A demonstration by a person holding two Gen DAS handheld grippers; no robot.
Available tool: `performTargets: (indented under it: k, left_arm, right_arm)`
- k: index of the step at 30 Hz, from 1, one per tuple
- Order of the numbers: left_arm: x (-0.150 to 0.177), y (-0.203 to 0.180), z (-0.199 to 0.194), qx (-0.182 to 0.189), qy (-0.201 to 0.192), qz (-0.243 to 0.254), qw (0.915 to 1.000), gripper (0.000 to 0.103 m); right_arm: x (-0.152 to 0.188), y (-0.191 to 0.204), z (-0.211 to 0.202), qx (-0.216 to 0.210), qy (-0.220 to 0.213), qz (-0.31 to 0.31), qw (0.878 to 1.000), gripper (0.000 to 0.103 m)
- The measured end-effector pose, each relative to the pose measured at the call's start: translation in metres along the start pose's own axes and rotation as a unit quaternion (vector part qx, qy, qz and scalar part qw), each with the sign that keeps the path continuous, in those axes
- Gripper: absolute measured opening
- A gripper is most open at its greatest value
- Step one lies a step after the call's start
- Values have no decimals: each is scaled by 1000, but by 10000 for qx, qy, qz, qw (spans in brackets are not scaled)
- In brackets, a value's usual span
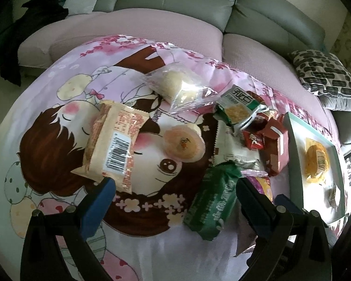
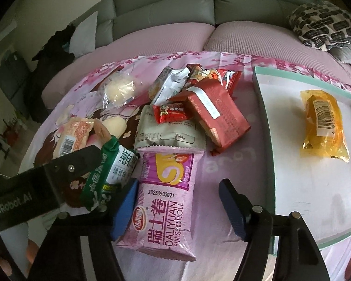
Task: Organize snacks
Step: 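Grasp the green mung-bean cake pack with the left tool while the right tool grasps the pink swiss roll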
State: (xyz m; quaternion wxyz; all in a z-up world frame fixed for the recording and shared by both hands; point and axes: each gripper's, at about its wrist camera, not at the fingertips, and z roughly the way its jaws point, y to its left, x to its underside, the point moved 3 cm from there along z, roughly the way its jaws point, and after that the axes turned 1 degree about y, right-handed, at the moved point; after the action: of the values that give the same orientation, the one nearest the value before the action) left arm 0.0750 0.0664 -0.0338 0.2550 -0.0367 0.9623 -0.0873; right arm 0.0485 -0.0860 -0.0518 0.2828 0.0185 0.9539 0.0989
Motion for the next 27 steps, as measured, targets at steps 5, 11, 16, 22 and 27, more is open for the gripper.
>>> performTargets:
  k: [5,11,16,22,27]
  left_arm:
    - [1,-9,2,100,43,77,9999,102]
    - [2,-14,5,217,85,134,9996,102]
    - [5,-19,15,227,202,166,9994,102]
    - [9,-21,28,252,378,130,9989,102]
    - [11,-19,34,233,440,-6,9988,94]
  right_arm:
    - [0,-3,-1,21,4,38,10000,66]
    - [1,-8,-3,37,12,86,10000,64]
    - [1,-10,-3,33,27,81,10000,64]
    - [1,-9,-2,59,61,48,10000,64]
    - [2,-9,-2,68,85,41,9999,64]
